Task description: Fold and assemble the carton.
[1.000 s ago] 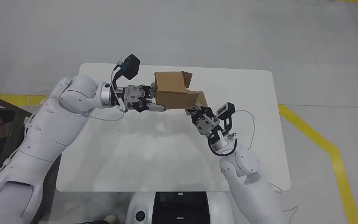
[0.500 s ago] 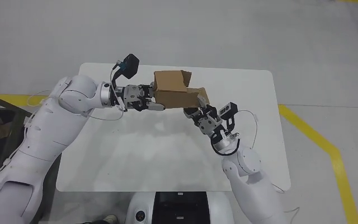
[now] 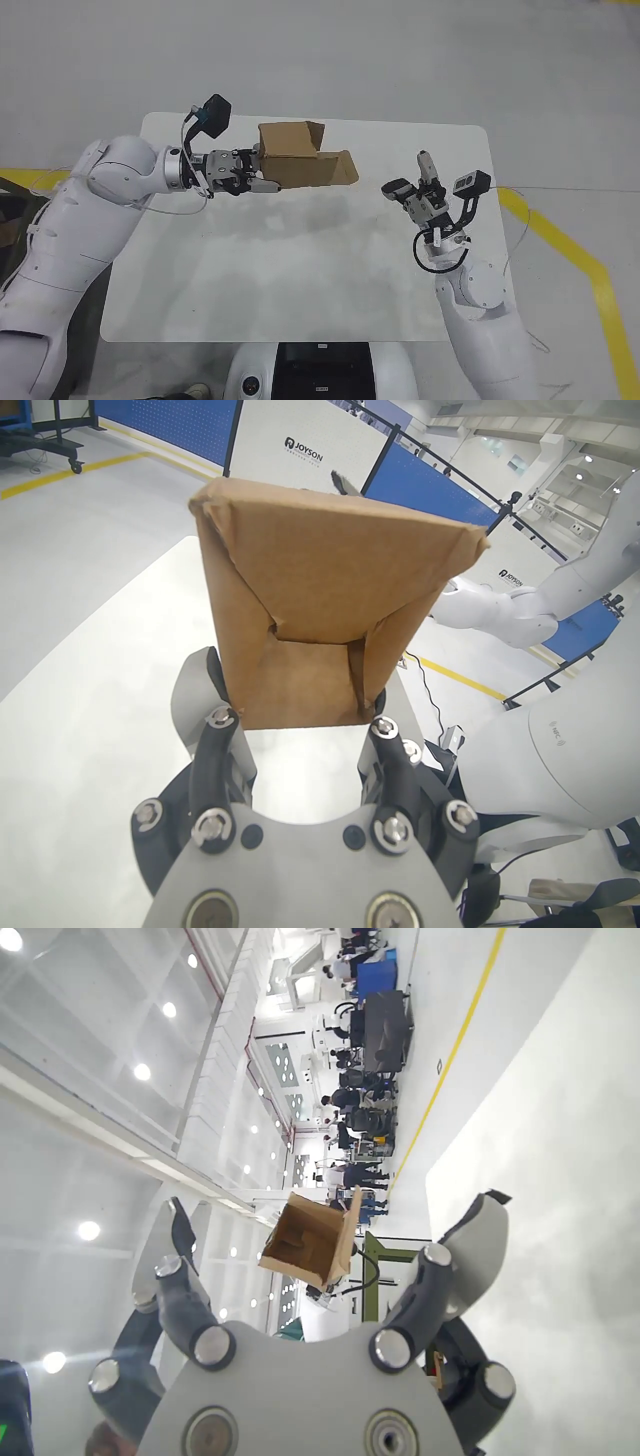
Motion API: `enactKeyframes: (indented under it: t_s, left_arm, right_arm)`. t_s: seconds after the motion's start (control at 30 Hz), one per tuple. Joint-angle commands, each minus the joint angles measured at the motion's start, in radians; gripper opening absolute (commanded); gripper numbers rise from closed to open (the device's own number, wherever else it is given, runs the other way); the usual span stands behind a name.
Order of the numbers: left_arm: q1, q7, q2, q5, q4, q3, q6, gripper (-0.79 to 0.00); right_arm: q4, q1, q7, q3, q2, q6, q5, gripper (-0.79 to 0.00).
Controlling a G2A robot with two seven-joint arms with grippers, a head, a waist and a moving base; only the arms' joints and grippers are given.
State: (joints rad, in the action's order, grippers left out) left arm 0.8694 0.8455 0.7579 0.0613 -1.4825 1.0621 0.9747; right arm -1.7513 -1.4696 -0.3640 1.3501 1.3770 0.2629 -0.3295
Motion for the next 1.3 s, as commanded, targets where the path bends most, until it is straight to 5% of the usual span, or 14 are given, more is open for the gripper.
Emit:
enactKeyframes:
  t_s: [0.0, 0.23, 0.6, 0.73, 1.27]
  left_arm:
    - [0.008, 0.004, -0.005, -0.003, -0.011, -0.003, -0.004, -0.422]
    - [0.025, 0.017, -0.025, -0.005, -0.059, -0.032, -0.017, -0.443]
    - [0.019, 0.005, -0.053, -0.001, -0.089, -0.062, -0.005, -0.468]
    - [0.021, -0.001, -0.059, 0.010, -0.094, -0.071, 0.000, -0.468]
    - [0.025, 0.003, -0.086, 0.018, -0.136, -0.117, -0.003, -0.440]
  right_arm:
    - [0.010, 0.015, -0.085, 0.009, -0.005, 0.059, 0.010, -0.785]
    - [0.075, 0.096, -0.337, 0.014, -0.021, 0.200, 0.022, -0.785]
    - [0.075, 0.096, -0.337, 0.014, -0.021, 0.200, 0.022, -0.785]
    - [0.090, 0.115, -0.383, 0.021, -0.033, 0.200, 0.173, -0.785]
    - [0.324, 0.381, -0.652, -0.167, -0.033, 0.456, 0.143, -0.785]
